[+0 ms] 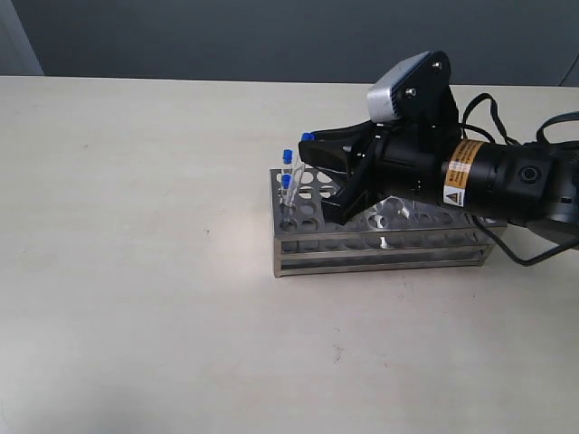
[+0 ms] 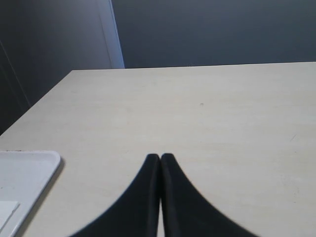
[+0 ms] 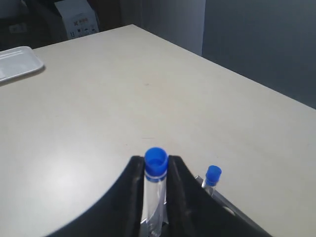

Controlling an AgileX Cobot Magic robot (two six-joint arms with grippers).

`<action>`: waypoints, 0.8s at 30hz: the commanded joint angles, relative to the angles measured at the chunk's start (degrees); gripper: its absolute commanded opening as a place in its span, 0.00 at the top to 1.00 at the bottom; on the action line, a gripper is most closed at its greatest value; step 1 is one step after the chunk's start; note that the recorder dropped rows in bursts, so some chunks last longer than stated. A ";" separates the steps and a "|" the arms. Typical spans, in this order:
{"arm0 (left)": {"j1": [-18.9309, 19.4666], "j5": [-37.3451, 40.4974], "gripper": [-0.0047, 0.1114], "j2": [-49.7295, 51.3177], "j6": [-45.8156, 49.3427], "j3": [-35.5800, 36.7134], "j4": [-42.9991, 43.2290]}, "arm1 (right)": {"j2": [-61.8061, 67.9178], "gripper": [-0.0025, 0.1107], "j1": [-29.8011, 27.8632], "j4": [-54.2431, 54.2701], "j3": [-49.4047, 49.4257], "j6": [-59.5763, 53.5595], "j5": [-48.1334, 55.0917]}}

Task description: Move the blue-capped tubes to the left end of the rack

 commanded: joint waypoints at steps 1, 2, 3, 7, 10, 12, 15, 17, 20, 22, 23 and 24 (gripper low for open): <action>-0.22 -0.38 0.96 -0.31 -0.28 0.09 0.32 | 0.19 0.99 0.07 -0.30 -0.38 0.06 -0.25; -0.22 -0.38 0.96 -0.31 -0.28 0.09 0.32 | 0.19 0.99 0.07 -0.30 -0.38 0.06 -0.12; -0.22 -0.38 0.96 -0.31 -0.28 0.09 0.32 | 0.19 0.99 0.07 -0.55 -0.38 0.06 -0.12; -0.22 -0.38 0.96 -0.31 -0.28 0.09 0.32 | 0.19 0.99 0.07 -0.91 -0.38 0.06 -0.22; -0.22 -0.38 0.96 -0.31 -0.28 0.09 0.32 | 0.19 0.99 0.07 -0.91 -0.38 0.06 -0.22; -0.22 -0.38 0.96 -0.31 -0.28 0.09 0.32 | 0.77 0.99 0.07 -0.91 -0.38 0.20 -0.48; -0.22 -0.38 0.96 -0.31 -0.28 0.09 0.32 | 2.22 0.99 0.07 -1.03 -0.38 0.67 -0.68; -0.22 -0.38 0.96 -0.31 -0.28 0.09 0.32 | 3.12 0.99 0.07 -1.17 -0.38 1.08 -1.88; -0.22 -0.38 0.96 -0.31 -0.28 0.09 0.32 | 4.11 0.99 0.07 -1.17 -0.38 1.38 -3.56; -0.22 -0.38 0.96 -0.31 -0.28 0.09 0.32 | 4.37 0.99 0.07 -1.17 -0.38 1.38 -3.56; -0.22 -0.38 0.96 -0.31 -0.28 0.09 0.32 | 4.35 0.99 0.07 -1.17 -0.38 1.38 -3.44; -0.22 -0.38 0.96 -0.31 -0.28 0.09 0.32 | 4.35 0.99 0.07 -1.17 -0.38 1.38 -3.34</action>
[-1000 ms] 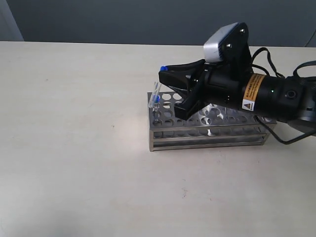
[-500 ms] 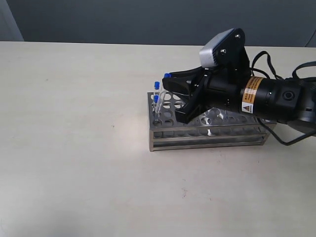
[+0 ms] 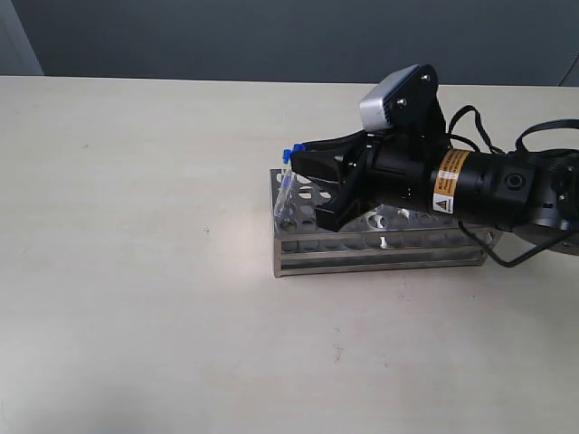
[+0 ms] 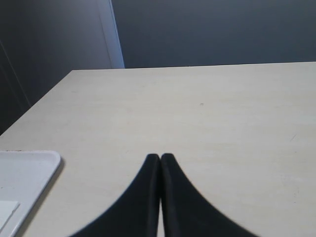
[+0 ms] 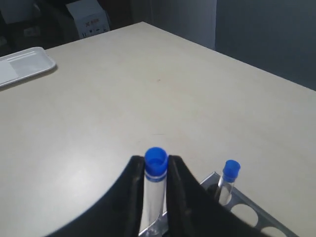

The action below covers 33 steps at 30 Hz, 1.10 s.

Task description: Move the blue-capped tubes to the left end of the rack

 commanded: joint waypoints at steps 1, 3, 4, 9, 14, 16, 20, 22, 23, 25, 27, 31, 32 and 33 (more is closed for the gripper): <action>-0.22 -0.38 0.96 -0.31 -0.28 0.09 0.32 | 0.49 0.99 0.07 -0.31 0.07 0.20 0.20; -0.22 -0.38 0.96 -0.31 -0.28 0.09 0.32 | 0.49 0.99 0.07 -0.42 0.07 0.20 0.81; -0.22 -0.38 0.96 -0.31 -0.28 0.09 0.32 | 0.49 0.99 0.07 -0.75 0.07 0.37 1.31; -0.22 -0.62 0.96 -0.31 -0.28 0.09 0.32 | 0.49 0.99 0.07 -1.12 -0.99 -0.86 3.97; -0.22 -0.62 0.96 -0.31 -0.28 0.09 0.32 | 0.49 0.99 0.07 -1.12 -3.26 -1.10 4.47; -0.22 -0.62 0.96 -0.31 -0.28 0.09 0.32 | 0.49 0.99 0.07 -1.12 -3.26 -1.10 4.47; -0.22 -0.62 0.96 -0.31 -0.28 0.09 0.32 | -0.68 0.99 0.07 -2.37 -3.26 -1.10 6.15; -0.22 -0.62 0.96 -0.31 -0.28 0.09 0.32 | -2.61 0.99 0.07 -2.37 -3.26 -0.87 8.22; -0.22 -0.62 0.96 -0.31 -0.28 0.09 0.32 | -3.20 0.99 0.07 -2.37 -3.26 -0.75 8.92; -0.22 -0.62 0.96 -0.31 -0.28 0.09 0.32 | -4.70 0.99 0.07 -2.37 -3.26 0.08 10.44; -0.22 -0.62 0.96 -0.31 -0.28 0.09 0.32 | -5.82 0.99 0.07 -2.68 -3.26 1.80 11.74; -0.22 -0.62 0.96 -0.31 -0.28 0.09 0.32 | -6.28 0.99 0.07 -6.62 -3.26 5.64 13.07; -0.22 -0.62 0.96 -0.31 -0.28 0.09 0.32 | -6.18 0.99 0.07 -8.01 -3.26 6.62 13.31; -0.22 -0.62 0.96 -0.31 -0.28 0.09 0.32 | -6.06 0.99 0.07 -9.21 -3.15 7.37 13.31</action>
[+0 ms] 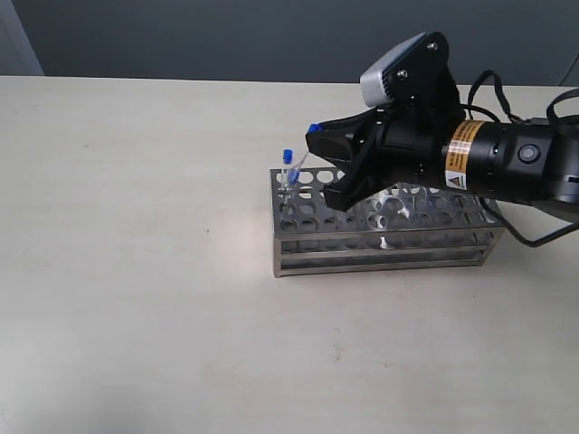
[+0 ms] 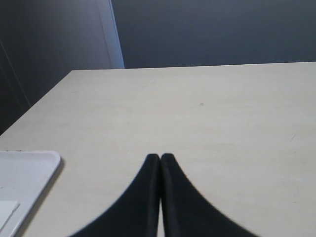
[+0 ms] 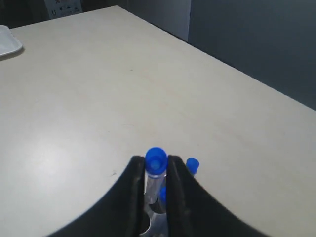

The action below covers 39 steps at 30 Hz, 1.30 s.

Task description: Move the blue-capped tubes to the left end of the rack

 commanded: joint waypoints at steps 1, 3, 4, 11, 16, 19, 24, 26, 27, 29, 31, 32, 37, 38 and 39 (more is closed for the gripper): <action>-0.22 -0.62 0.96 -0.31 -0.28 0.09 0.32 | -0.18 0.99 0.07 -5.29 -0.25 4.61 1.21; -0.22 -0.62 0.96 -0.31 -0.28 0.09 0.32 | -0.05 0.99 0.07 -5.91 -0.25 4.72 1.21; -0.22 -0.62 0.96 -0.31 -0.28 0.09 0.32 | -0.05 0.99 0.07 -5.91 -0.25 4.72 1.21; -0.22 -0.62 0.96 -0.31 -0.28 0.09 0.32 | -0.05 0.99 0.07 -7.01 -0.25 5.49 1.44; -0.22 -0.50 0.96 -0.31 -0.28 0.09 0.32 | -0.05 0.99 0.07 -7.12 -0.25 5.49 1.42; -0.22 -0.38 0.96 -0.31 -0.28 0.09 0.32 | -0.05 0.99 0.07 -7.14 -0.25 5.82 1.42; -0.22 -0.38 0.96 -0.31 -0.28 0.09 0.32 | 1.03 0.99 0.07 -8.02 -0.25 7.19 0.44; -0.22 -0.38 0.96 -0.31 -0.28 0.09 0.32 | 2.08 0.99 0.07 -8.02 -0.25 7.37 -0.16; -0.22 -0.38 0.96 -0.31 -0.28 0.09 0.32 | 2.58 0.99 0.07 -8.13 -0.25 7.37 -0.32; -0.22 -0.38 0.96 -0.31 -0.28 0.09 0.32 | 3.54 0.99 0.07 -8.27 -0.25 7.37 -1.21; -0.22 -0.38 0.96 -0.31 -0.28 0.09 0.32 | 4.14 0.99 0.07 -8.27 -0.25 7.37 -1.95; -0.22 -0.38 0.96 -0.31 -0.28 0.09 0.32 | 4.39 0.99 0.07 -8.27 -0.25 7.37 -2.34; -0.22 -0.38 0.96 -0.31 -0.28 0.09 0.32 | 4.94 0.99 0.07 -8.27 -0.25 7.37 -3.82; -0.22 -0.38 0.96 -0.31 -0.28 0.09 0.32 | 4.94 0.99 0.07 -8.27 -0.25 7.37 -3.67; -0.22 -0.38 0.96 -0.31 -0.28 0.09 0.32 | 4.94 0.99 0.07 -8.27 -0.25 7.37 -3.67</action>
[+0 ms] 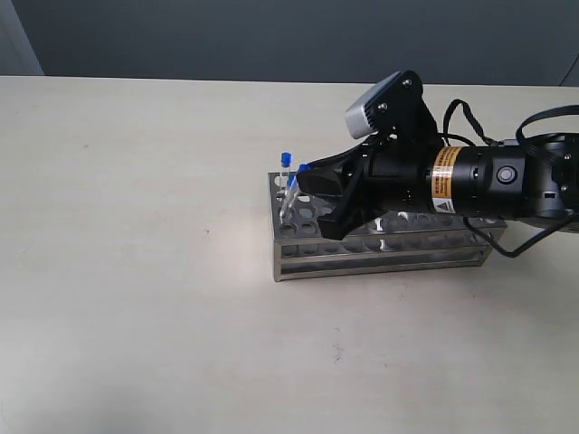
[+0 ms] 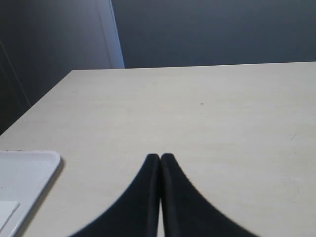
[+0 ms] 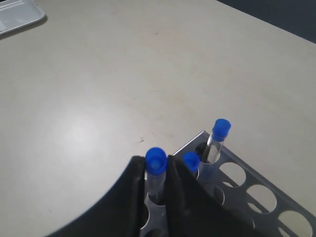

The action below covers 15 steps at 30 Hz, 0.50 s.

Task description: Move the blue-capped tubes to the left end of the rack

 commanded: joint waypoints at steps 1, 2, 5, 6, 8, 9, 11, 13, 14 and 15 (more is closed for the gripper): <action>-0.22 -0.38 0.96 -0.31 -0.28 0.09 0.32 | 0.18 0.99 0.07 -0.33 -0.25 0.23 -1.29; -0.22 -0.38 0.96 -0.31 -0.28 0.09 0.32 | 0.18 0.99 0.07 -0.33 -0.25 0.37 -1.16; -0.22 -0.38 0.96 -0.31 -0.28 0.09 0.32 | 0.18 0.99 0.07 -0.33 -0.25 0.37 -1.16; -0.22 -0.38 0.96 -0.31 -0.28 0.09 0.32 | 0.18 0.99 0.07 -0.33 -0.25 0.37 -1.16; -0.22 -0.38 0.96 -0.31 -0.28 0.09 0.32 | 0.18 0.99 0.07 -0.33 -0.25 0.36 -0.91; -0.22 -0.38 0.96 -0.31 -0.28 0.09 0.32 | 0.18 0.98 0.07 -0.33 -0.25 0.36 -0.78; -0.22 -0.38 0.96 -0.31 -0.28 0.09 0.32 | 0.18 0.97 0.07 -0.33 -0.25 0.36 -0.54; -0.22 -0.38 0.96 -0.31 -0.28 0.09 0.32 | 0.18 0.91 0.07 -0.33 -0.25 0.36 -0.54; -0.22 -0.38 0.96 -0.31 -0.28 0.09 0.32 | 0.18 0.85 0.07 -0.33 -0.25 0.36 -0.54; -0.22 -0.38 0.96 -0.31 -0.28 0.09 0.32 | 0.18 0.82 0.07 -0.33 -0.25 0.36 -0.54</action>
